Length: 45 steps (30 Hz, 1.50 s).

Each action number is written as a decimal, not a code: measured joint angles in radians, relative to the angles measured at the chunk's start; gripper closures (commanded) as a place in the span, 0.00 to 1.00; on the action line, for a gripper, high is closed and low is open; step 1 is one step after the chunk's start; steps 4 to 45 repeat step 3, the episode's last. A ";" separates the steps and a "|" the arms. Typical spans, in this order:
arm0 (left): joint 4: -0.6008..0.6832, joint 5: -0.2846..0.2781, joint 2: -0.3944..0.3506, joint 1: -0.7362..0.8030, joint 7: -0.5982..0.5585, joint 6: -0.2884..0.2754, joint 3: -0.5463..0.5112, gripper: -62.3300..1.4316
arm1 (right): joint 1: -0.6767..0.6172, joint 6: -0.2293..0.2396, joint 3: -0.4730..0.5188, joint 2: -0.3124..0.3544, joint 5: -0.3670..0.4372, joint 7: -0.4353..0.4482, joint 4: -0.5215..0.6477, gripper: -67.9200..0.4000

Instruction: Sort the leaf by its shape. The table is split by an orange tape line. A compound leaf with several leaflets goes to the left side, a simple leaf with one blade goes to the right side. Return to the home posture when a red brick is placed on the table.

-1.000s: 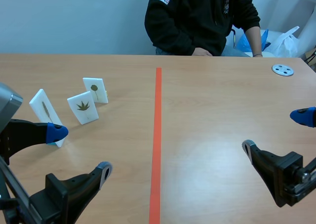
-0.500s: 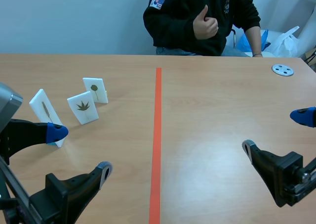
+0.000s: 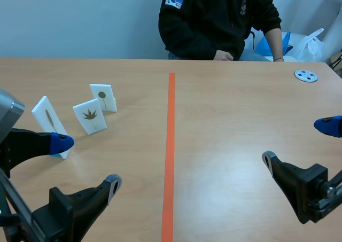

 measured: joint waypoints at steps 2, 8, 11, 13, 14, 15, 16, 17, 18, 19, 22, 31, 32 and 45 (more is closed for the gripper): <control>0.000 0.000 0.000 0.000 0.000 0.000 0.000 0.00 | 0.000 0.000 0.000 0.000 0.000 0.000 0.000 0.00; 0.000 0.000 0.000 0.000 0.000 0.000 0.000 0.00 | 0.000 0.000 0.000 0.000 0.000 0.000 0.000 0.00; 0.000 0.000 0.000 0.000 0.000 0.000 0.000 0.00 | 0.000 0.000 0.000 0.000 0.000 0.000 0.000 0.00; 0.000 0.000 0.000 0.000 0.000 0.000 0.000 0.00 | 0.000 0.000 0.000 0.000 0.000 0.000 0.000 0.00; 0.000 0.000 0.000 0.000 0.000 0.000 0.000 0.00 | 0.000 0.000 0.000 0.000 0.000 0.000 0.000 0.00; 0.000 0.000 0.000 0.000 0.000 0.000 0.000 0.00 | 0.000 0.000 0.000 0.000 0.000 0.000 0.000 0.00; 0.000 0.000 0.000 0.000 0.000 0.000 0.000 0.00 | 0.000 0.000 0.000 0.000 0.000 0.000 0.000 0.00; 0.000 0.000 0.000 0.000 0.000 0.000 0.000 0.00 | 0.000 0.000 0.000 0.000 0.000 0.000 0.000 0.00; 0.000 0.000 0.000 0.000 0.000 0.000 0.000 0.00 | 0.000 0.000 0.000 0.000 0.000 0.000 0.000 0.00; 0.000 0.000 0.000 0.000 0.000 0.000 0.000 0.00 | 0.000 0.000 0.000 0.000 0.000 0.000 0.000 0.00; 0.000 0.000 0.000 0.000 0.000 0.000 0.000 0.00 | 0.000 0.000 0.000 0.000 0.000 0.000 0.000 0.00; 0.000 0.000 0.000 0.000 0.000 0.000 0.000 0.00 | 0.000 0.000 0.000 0.000 0.000 0.000 0.000 0.00; 0.000 0.000 0.000 0.000 0.000 0.000 0.000 0.00 | 0.000 0.000 0.000 0.000 0.000 0.000 0.000 0.00; 0.000 0.000 0.000 0.000 0.000 0.000 0.000 0.00 | 0.000 0.000 0.000 0.000 0.000 0.000 0.000 0.00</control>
